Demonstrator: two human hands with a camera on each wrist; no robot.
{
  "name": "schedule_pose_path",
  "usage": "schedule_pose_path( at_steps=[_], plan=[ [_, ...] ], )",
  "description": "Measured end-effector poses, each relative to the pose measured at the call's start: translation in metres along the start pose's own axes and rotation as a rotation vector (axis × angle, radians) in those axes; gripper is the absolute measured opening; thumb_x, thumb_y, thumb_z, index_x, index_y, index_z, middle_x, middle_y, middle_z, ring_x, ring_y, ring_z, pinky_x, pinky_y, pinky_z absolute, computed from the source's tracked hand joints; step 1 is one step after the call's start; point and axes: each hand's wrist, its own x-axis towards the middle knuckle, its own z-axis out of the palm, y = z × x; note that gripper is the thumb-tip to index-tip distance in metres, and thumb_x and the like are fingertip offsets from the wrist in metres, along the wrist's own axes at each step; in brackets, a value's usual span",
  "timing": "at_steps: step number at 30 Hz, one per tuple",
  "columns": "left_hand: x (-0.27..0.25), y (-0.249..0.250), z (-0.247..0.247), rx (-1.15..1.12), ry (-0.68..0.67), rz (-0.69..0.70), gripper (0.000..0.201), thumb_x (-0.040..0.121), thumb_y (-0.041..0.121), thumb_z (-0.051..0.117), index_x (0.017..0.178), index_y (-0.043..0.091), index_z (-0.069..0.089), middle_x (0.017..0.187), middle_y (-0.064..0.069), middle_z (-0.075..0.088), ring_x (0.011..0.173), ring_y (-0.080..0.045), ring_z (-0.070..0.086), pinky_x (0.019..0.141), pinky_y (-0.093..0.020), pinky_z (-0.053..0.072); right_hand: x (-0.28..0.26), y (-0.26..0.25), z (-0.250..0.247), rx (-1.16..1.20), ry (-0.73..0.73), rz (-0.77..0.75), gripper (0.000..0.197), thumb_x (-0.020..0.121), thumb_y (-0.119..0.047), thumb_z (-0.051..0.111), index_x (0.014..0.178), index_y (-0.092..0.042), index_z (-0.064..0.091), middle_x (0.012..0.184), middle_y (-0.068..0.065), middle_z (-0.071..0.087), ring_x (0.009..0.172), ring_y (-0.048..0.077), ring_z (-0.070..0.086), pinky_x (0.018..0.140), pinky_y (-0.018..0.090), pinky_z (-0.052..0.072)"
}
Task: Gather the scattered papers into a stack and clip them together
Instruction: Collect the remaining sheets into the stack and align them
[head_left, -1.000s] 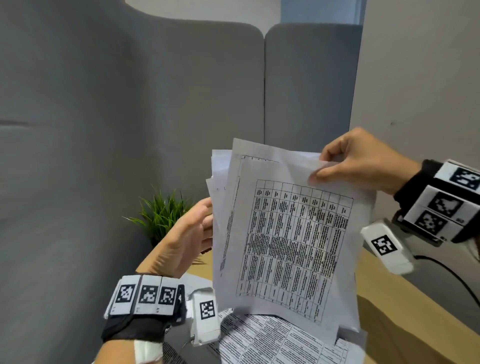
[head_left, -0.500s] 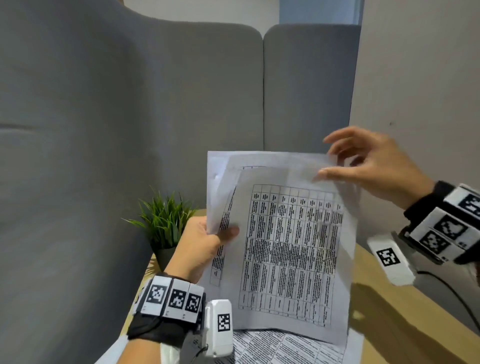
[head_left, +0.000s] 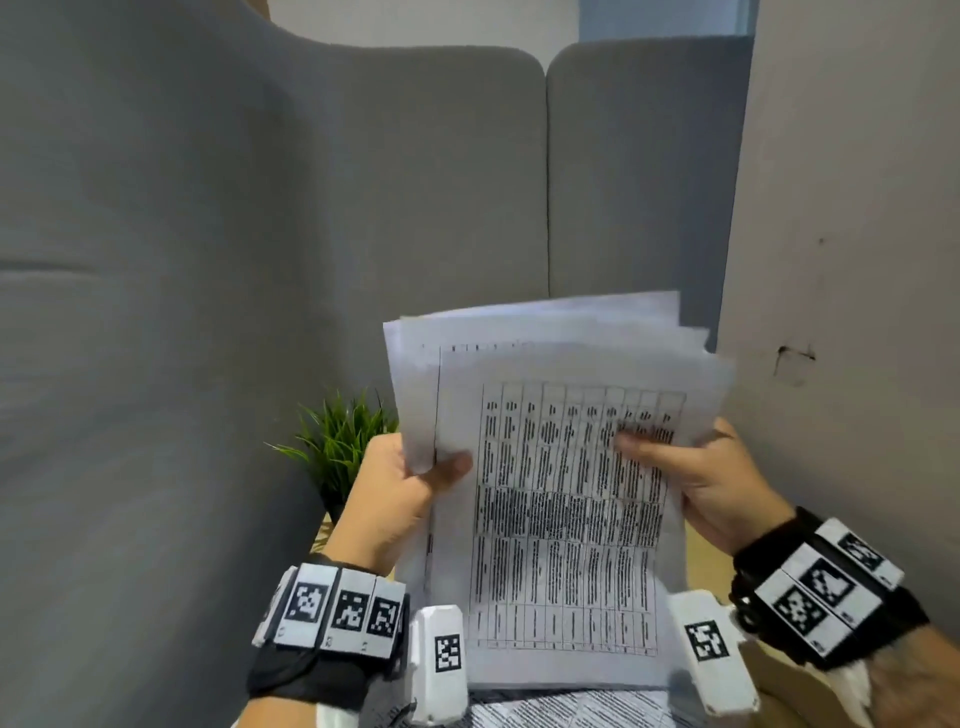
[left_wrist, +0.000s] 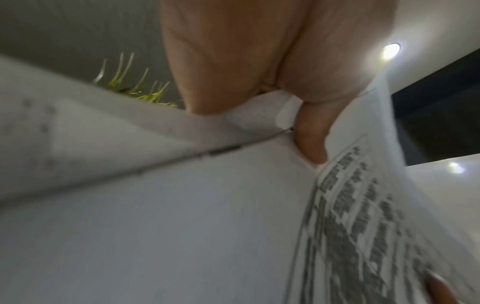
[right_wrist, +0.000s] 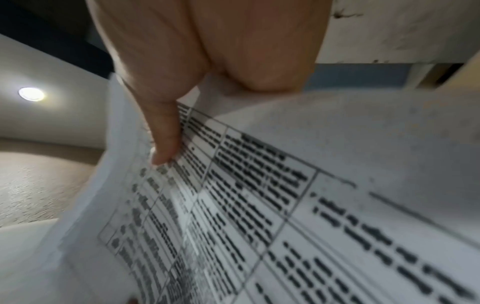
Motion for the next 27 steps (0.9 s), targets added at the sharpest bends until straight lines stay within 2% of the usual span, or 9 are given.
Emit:
schedule_pose_path(
  at_steps=[2,3,6,9,12,15,19,25,27],
  plan=[
    [0.001,0.010,0.004,-0.002,0.078,0.056,0.020,0.076,0.015,0.079,0.091,0.002,0.073,0.090,-0.024,0.072,0.084,-0.027,0.068,0.077,-0.055,0.054,0.005,-0.009,0.009,-0.021,0.045,-0.121,0.059,0.057,-0.024,0.093,0.109,-0.008,0.071,0.110,0.016,0.074,0.109,0.034,0.069,0.089,0.038,0.058],
    [0.001,0.017,0.004,0.008,0.092,0.085,0.020,0.078,0.016,0.077,0.092,0.002,0.073,0.094,-0.027,0.070,0.085,-0.029,0.067,0.077,-0.054,0.054,0.007,-0.015,0.013,-0.051,0.031,-0.188,0.050,0.062,-0.023,0.091,0.108,-0.013,0.073,0.111,0.016,0.073,0.109,0.033,0.068,0.094,0.043,0.055],
    [-0.001,0.033,0.000,0.077,0.058,0.146,0.021,0.083,0.019,0.074,0.104,0.019,0.072,0.105,-0.011,0.074,0.101,-0.024,0.069,0.088,-0.044,0.055,0.011,-0.030,0.024,-0.072,-0.022,-0.276,0.037,0.078,0.001,0.075,0.110,-0.018,0.072,0.114,0.015,0.072,0.110,0.034,0.067,0.098,0.051,0.052],
    [-0.002,0.030,-0.007,0.058,0.019,0.085,0.042,0.081,0.020,0.075,0.122,0.017,0.064,0.118,-0.004,0.072,0.113,-0.024,0.065,0.100,-0.051,0.048,0.012,-0.022,0.022,-0.015,-0.107,-0.184,0.043,0.081,0.008,0.068,0.121,-0.008,0.066,0.121,0.016,0.070,0.114,0.035,0.066,0.098,0.051,0.051],
    [-0.004,0.021,-0.006,-0.018,-0.004,-0.008,0.043,0.078,0.017,0.074,0.121,0.013,0.065,0.119,-0.006,0.071,0.115,-0.026,0.065,0.104,-0.054,0.045,0.010,-0.006,0.017,0.028,-0.191,-0.003,0.045,0.079,0.007,0.063,0.117,-0.016,0.071,0.125,0.014,0.068,0.121,0.035,0.062,0.101,0.046,0.050],
    [-0.006,0.015,-0.003,-0.028,-0.028,-0.034,0.038,0.079,0.019,0.074,0.117,0.018,0.068,0.121,-0.005,0.071,0.117,-0.025,0.064,0.107,-0.052,0.043,0.011,0.005,0.009,0.016,-0.265,0.119,0.045,0.082,0.006,0.062,0.118,-0.018,0.071,0.126,0.012,0.068,0.123,0.035,0.060,0.103,0.049,0.048],
    [-0.006,0.014,0.004,-0.022,-0.092,-0.045,0.054,0.077,0.041,0.078,0.126,0.024,0.063,0.128,-0.004,0.066,0.124,-0.024,0.059,0.108,-0.052,0.040,0.010,0.007,0.009,-0.065,-0.280,0.112,0.055,0.081,-0.002,0.065,0.134,-0.006,0.054,0.131,0.013,0.065,0.126,0.031,0.058,0.110,0.058,0.038],
    [-0.005,0.013,0.003,-0.123,-0.020,-0.099,0.049,0.077,0.038,0.079,0.119,0.015,0.068,0.121,-0.009,0.070,0.113,-0.031,0.066,0.094,-0.045,0.054,0.009,0.001,0.010,-0.044,-0.329,0.136,0.053,0.081,-0.005,0.061,0.133,-0.014,0.056,0.130,0.011,0.065,0.122,0.031,0.061,0.105,0.056,0.044],
    [-0.006,0.011,0.008,-0.145,0.012,-0.137,0.042,0.083,0.030,0.069,0.121,0.013,0.065,0.121,-0.010,0.070,0.114,-0.031,0.065,0.098,-0.050,0.051,0.007,0.007,0.013,-0.051,-0.302,0.149,0.048,0.085,-0.009,0.065,0.132,-0.015,0.058,0.130,0.010,0.066,0.121,0.029,0.062,0.107,0.056,0.043]
  ],
)
